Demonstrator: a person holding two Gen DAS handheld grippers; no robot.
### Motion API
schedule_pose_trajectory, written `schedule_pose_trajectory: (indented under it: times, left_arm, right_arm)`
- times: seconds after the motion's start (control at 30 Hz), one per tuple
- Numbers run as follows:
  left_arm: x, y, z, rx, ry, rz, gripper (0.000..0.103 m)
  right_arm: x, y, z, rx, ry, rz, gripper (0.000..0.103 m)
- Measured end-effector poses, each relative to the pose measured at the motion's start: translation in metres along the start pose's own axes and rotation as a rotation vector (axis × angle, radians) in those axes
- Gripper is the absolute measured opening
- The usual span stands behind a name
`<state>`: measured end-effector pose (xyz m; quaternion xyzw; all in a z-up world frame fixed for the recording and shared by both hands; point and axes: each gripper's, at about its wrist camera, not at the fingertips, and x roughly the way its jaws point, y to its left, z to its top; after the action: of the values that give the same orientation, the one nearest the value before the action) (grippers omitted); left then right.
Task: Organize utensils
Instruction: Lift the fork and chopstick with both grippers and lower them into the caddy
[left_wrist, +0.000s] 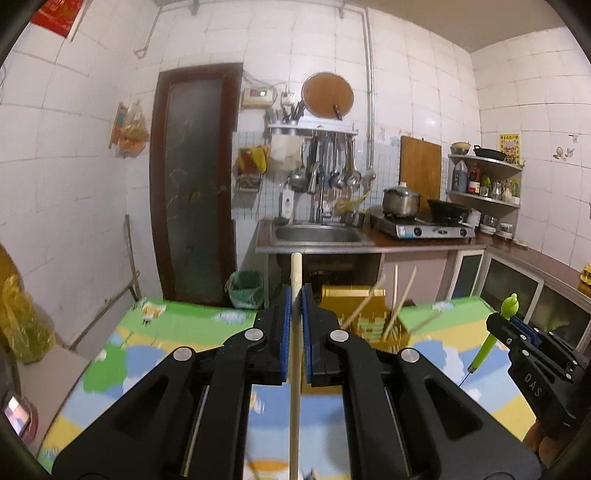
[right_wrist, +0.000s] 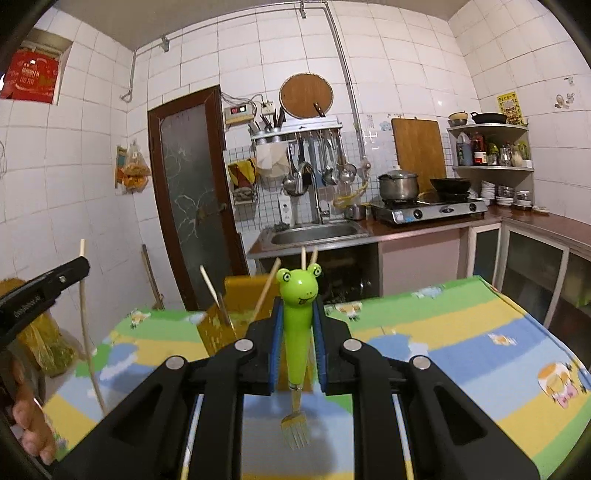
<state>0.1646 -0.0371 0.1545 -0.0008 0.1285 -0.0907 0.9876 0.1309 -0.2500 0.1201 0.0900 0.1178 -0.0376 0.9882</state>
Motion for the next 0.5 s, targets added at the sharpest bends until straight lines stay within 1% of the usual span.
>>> schedule_pose_trajectory:
  times: [0.07, 0.2, 0.33, 0.5]
  left_arm:
    - [0.012, -0.003, 0.015, -0.002, -0.013, -0.006, 0.004]
    - [0.036, -0.013, 0.051, -0.005, -0.066, -0.028, 0.004]
    - [0.058, -0.026, 0.083, -0.01, -0.114, -0.058, 0.004]
    - [0.082, -0.037, 0.1, -0.031, -0.146, -0.088, 0.004]
  right_arm:
    - [0.011, 0.001, 0.015, 0.006, -0.024, 0.007, 0.016]
    - [0.032, 0.004, 0.047, 0.013, -0.067, 0.02, 0.016]
    - [0.054, 0.005, 0.076, 0.032, -0.089, 0.041, 0.016]
    - [0.078, 0.007, 0.089, 0.033, -0.098, 0.037, 0.016]
